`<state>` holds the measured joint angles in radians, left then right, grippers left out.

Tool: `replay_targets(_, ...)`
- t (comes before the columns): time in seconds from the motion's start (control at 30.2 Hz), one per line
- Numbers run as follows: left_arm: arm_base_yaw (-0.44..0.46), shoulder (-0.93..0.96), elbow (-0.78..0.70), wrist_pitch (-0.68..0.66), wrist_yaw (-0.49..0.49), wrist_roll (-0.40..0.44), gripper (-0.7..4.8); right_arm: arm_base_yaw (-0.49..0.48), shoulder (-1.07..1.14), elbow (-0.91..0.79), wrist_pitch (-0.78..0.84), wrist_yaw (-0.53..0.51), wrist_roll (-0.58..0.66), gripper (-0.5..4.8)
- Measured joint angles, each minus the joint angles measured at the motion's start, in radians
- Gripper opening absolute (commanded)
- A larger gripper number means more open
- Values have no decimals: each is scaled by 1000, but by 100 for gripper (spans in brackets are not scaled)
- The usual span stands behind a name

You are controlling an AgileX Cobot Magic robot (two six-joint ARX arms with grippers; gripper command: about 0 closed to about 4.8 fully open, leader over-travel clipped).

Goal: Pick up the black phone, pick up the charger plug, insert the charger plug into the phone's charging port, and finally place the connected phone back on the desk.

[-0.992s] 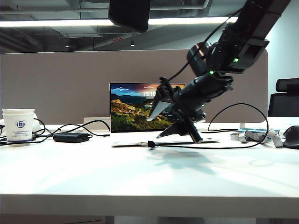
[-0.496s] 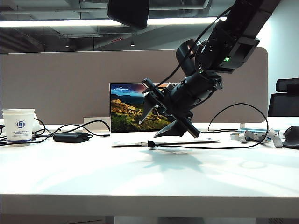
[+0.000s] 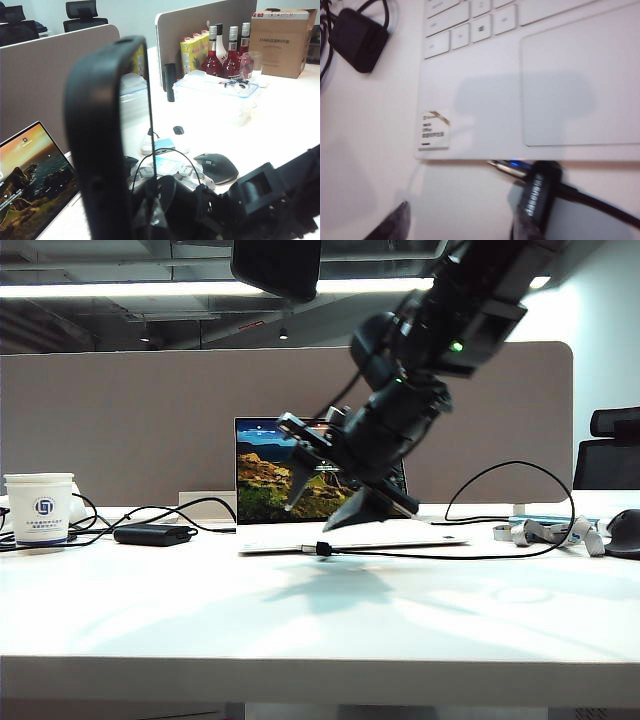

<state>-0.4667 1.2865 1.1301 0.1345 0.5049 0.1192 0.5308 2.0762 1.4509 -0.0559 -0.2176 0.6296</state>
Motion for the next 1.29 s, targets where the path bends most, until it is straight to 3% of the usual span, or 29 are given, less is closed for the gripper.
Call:
replay_targets(0.33, 0, 0, 0, 0, 0, 0, -6, -3, 0, 8, -72, 110, -14, 261)
replay_targets(0.73, 0, -7, 0, 2, 0, 0, -6, 3, 27, 8, -64, 111, -22, 260)
replay_targets(0.86, 0, -6, 0, 0, 0, 0, -6, 2, 34, 9, -62, 111, -26, 197)
replay_targets(1.29, 0, -7, 0, 0, 0, 0, -6, 3, 58, 11, -38, 111, -77, 198)
